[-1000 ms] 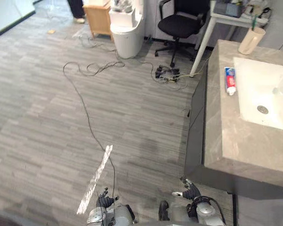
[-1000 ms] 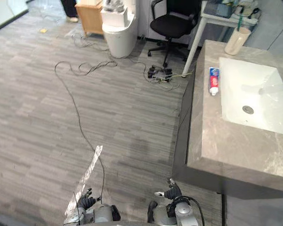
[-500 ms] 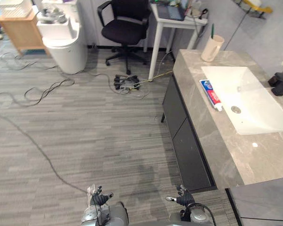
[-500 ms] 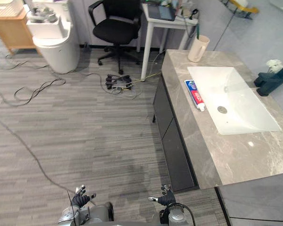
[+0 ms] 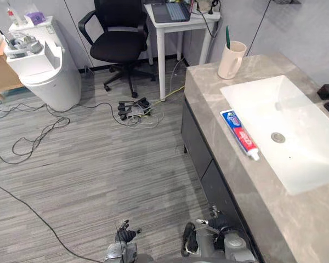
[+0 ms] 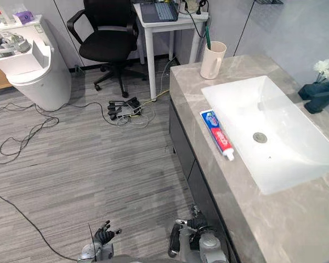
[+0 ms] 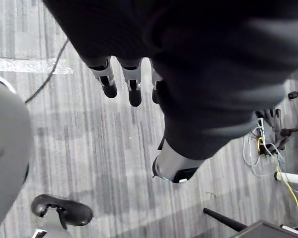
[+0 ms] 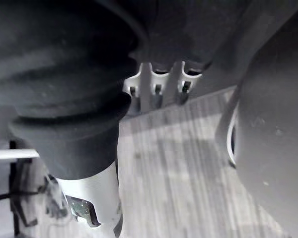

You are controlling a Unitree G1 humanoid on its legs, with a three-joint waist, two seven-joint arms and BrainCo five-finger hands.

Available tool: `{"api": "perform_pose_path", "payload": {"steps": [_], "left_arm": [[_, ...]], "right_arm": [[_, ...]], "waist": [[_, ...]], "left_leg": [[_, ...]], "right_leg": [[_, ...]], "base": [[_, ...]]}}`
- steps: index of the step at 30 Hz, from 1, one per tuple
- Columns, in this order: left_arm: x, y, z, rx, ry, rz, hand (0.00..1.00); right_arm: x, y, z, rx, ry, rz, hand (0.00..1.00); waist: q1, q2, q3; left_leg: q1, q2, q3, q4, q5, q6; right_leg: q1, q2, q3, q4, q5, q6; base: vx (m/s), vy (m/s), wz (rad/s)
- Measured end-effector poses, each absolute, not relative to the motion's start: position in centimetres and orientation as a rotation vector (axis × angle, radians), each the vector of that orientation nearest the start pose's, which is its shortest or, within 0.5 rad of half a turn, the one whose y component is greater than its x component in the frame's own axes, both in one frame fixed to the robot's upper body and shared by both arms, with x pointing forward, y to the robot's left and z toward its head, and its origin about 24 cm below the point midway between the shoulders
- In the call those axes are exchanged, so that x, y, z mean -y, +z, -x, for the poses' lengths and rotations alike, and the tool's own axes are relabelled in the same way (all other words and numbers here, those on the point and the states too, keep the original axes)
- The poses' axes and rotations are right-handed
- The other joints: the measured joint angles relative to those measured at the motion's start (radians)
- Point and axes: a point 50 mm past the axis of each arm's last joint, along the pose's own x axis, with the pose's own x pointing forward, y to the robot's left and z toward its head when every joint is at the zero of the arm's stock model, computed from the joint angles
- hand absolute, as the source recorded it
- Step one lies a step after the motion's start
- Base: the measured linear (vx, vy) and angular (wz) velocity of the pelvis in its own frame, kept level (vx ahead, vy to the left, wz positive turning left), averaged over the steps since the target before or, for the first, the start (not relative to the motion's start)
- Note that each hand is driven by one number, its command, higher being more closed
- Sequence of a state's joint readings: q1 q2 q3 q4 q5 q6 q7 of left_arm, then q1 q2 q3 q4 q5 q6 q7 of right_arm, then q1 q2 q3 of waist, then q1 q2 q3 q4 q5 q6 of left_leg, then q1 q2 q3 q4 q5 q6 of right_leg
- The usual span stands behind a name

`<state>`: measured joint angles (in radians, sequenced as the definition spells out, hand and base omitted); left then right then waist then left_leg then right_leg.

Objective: Organize washtable

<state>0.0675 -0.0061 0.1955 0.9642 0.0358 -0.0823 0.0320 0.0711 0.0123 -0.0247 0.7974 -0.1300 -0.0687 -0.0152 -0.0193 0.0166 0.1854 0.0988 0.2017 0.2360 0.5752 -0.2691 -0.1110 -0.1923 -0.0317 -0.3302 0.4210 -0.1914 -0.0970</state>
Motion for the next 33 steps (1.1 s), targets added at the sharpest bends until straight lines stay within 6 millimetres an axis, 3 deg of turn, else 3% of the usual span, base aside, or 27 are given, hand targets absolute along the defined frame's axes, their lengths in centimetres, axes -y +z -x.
{"api": "perform_pose_path", "payload": {"steps": [1, 2, 4, 7, 8, 10, 11, 12, 13, 14, 16, 18, 21, 23, 25, 28, 29, 33], "left_arm": [[-18.0, -14.9, -12.3, -0.936, 0.212, 0.051, 0.00], [-18.2, -14.7, -12.4, -0.919, 0.213, 0.042, 0.00], [-18.3, -14.5, -12.6, -0.904, 0.216, 0.038, 0.00], [-18.7, -14.3, -13.1, -0.887, 0.217, 0.026, 0.00], [-18.7, -14.3, -13.0, -0.889, 0.218, 0.025, 0.00], [-18.7, -14.4, -12.9, -0.896, 0.215, 0.021, 0.00], [-18.4, -14.6, -12.6, -0.913, 0.204, 0.019, 0.00], [-18.1, -14.8, -12.3, -0.925, 0.199, 0.023, 0.00], [-18.2, -15.0, -11.9, -0.944, 0.200, 0.023, 0.00], [-18.8, -15.0, -11.7, -0.951, 0.208, 0.006, 0.00], [-19.6, -15.0, -11.5, -0.950, 0.216, -0.014, 0.00], [-19.6, -15.0, -11.4, -0.957, 0.217, -0.015, 0.00], [-19.4, -15.3, -10.9, -0.979, 0.214, -0.008, 0.00], [-19.2, -15.6, -10.4, -1.000, 0.205, -0.010, 0.00], [-18.8, -15.6, -10.7, -1.008, 0.169, -0.025, 0.00], [-18.0, -15.8, -10.9, -1.025, 0.087, -0.071, 0.00], [-17.9, -15.8, -11.1, -1.021, 0.074, -0.085, 0.00], [-17.6, -15.2, -12.3, -0.966, 0.064, -0.094, 0.00]], "right_arm": [[15.2, -13.0, -15.2, -0.802, 0.009, 0.101, 0.00], [15.1, -13.2, -14.9, -0.816, 0.008, 0.096, 0.00], [14.7, -13.4, -14.6, -0.831, 0.015, 0.084, 0.00], [14.2, -13.6, -14.3, -0.847, 0.018, 0.067, 0.00], [14.2, -13.7, -14.3, -0.854, 0.012, 0.064, 0.00], [14.2, -13.9, -14.3, -0.868, 0.004, 0.053, 0.00], [14.7, -14.0, -14.2, -0.872, -0.003, 0.065, 0.00], [15.0, -14.0, -14.1, -0.872, -0.005, 0.073, 0.00], [15.3, -14.0, -14.0, -0.878, -0.011, 0.079, 0.00], [15.0, -14.2, -13.5, -0.886, -0.022, 0.056, 0.00], [14.4, -14.4, -12.9, -0.902, -0.020, 0.036, 0.00], [14.1, -14.4, -13.0, -0.902, -0.014, 0.030, 0.00], [13.9, -14.3, -13.2, -0.895, 0.026, 0.056, 0.00], [13.8, -14.4, -13.3, -0.899, 0.043, 0.070, 0.00], [14.2, -14.6, -13.7, -0.920, 0.070, 0.110, 0.00], [15.7, -14.6, -14.1, -0.922, 0.051, 0.149, 0.00], [16.1, -14.6, -14.0, -0.925, 0.039, 0.149, 0.00], [16.2, -14.9, -13.3, -0.971, 0.088, 0.171, 0.00]], "waist": [[0.007, -0.002, 0.003], [0.014, 0.001, 0.003], [0.025, -0.015, 0.001], [0.037, -0.031, -0.002], [0.038, -0.043, 0.004], [0.043, -0.043, 0.002], [0.044, -0.027, -0.007], [0.043, -0.014, -0.015], [0.042, 0.003, -0.029], [0.036, -0.029, -0.045], [0.043, -0.066, -0.058], [0.055, -0.069, -0.059], [0.055, -0.057, -0.060], [0.038, -0.051, -0.065], [0.034, -0.036, -0.070], [0.007, 0.000, -0.066], [0.005, 0.000, -0.064], [0.050, 0.008, -0.054]], "left_leg": [[-0.054, 0.042, -0.025, 0.160, 0.013, -0.029], [-0.111, 0.088, -0.034, 0.314, 0.009, -0.027], [-0.176, 0.115, -0.010, 0.380, -0.006, -0.018], [-0.252, 0.075, -0.016, 0.176, -0.024, 0.012], [-0.268, 0.024, -0.094, 0.054, -0.024, 0.011], [-0.279, -0.042, -0.227, -0.084, -0.015, -0.003], [-0.270, -0.080, -0.347, -0.203, 0.019, -0.029], [-0.269, -0.077, -0.366, -0.235, 0.050, -0.029], [-0.256, -0.066, -0.342, -0.214, 0.129, -0.022], [-0.238, -0.085, -0.286, -0.210, 0.103, 0.000], [-0.211, -0.102, -0.206, -0.211, 0.072, 0.027], [-0.171, -0.100, -0.121, -0.221, 0.056, 0.059], [-0.060, -0.106, 0.018, -0.300, 0.050, 0.082], [-0.020, -0.108, 0.068, -0.348, 0.052, 0.082], [-0.013, -0.110, 0.126, -0.386, 0.058, 0.073], [-0.012, -0.097, 0.116, -0.392, 0.076, 0.065], [-0.026, -0.086, 0.095, -0.315, 0.069, 0.053], [-0.132, 0.019, 0.069, 0.074, 0.057, 0.010]], "right_leg": [[0.036, 0.020, -0.002, -0.011, -0.018, -0.009], [0.086, 0.049, 0.008, -0.025, -0.038, -0.018], [0.137, 0.064, 0.042, -0.041, -0.056, -0.023], [0.181, 0.058, 0.139, -0.078, -0.055, -0.019], [0.189, 0.048, 0.192, -0.082, -0.055, -0.017], [0.192, 0.034, 0.266, -0.079, -0.059, 0.008], [0.189, 0.034, 0.337, -0.072, -0.067, 0.046], [0.187, 0.041, 0.361, -0.066, -0.073, 0.066], [0.191, 0.042, 0.415, -0.045, -0.093, 0.101], [0.188, 0.004, 0.426, -0.038, -0.100, 0.130], [0.167, -0.034, 0.448, -0.004, -0.090, 0.163], [0.094, -0.062, 0.401, 0.112, -0.051, 0.192], [0.040, -0.148, 0.177, 0.218, -0.030, 0.158], [0.063, -0.144, 0.082, 0.136, -0.026, 0.154], [0.082, -0.124, -0.052, -0.066, 0.022, 0.113], [0.119, -0.077, -0.049, -0.150, 0.055, 0.106], [0.157, -0.072, -0.051, -0.181, 0.055, 0.107], [0.225, -0.026, 0.009, -0.221, 0.040, 0.097]], "base": [[0.30, -0.118, -0.04], [0.37, -0.134, -0.24], [0.33, -0.076, -0.66], [0.32, 0.033, -0.89], [0.25, 0.177, -1.26], [0.23, 0.250, -1.35], [0.21, 0.308, -1.34], [0.26, 0.423, -1.58], [0.18, 0.378, -1.18], [0.17, 0.366, -1.16], [0.12, 0.270, -0.93], [0.06, 0.266, -1.24], [0.01, 0.238, -1.27], [0.07, 0.119, -0.94], [0.16, 0.018, -0.87], [0.20, -0.031, -0.23], [0.16, -0.049, 0.03], [0.09, -0.037, -0.49]]}}
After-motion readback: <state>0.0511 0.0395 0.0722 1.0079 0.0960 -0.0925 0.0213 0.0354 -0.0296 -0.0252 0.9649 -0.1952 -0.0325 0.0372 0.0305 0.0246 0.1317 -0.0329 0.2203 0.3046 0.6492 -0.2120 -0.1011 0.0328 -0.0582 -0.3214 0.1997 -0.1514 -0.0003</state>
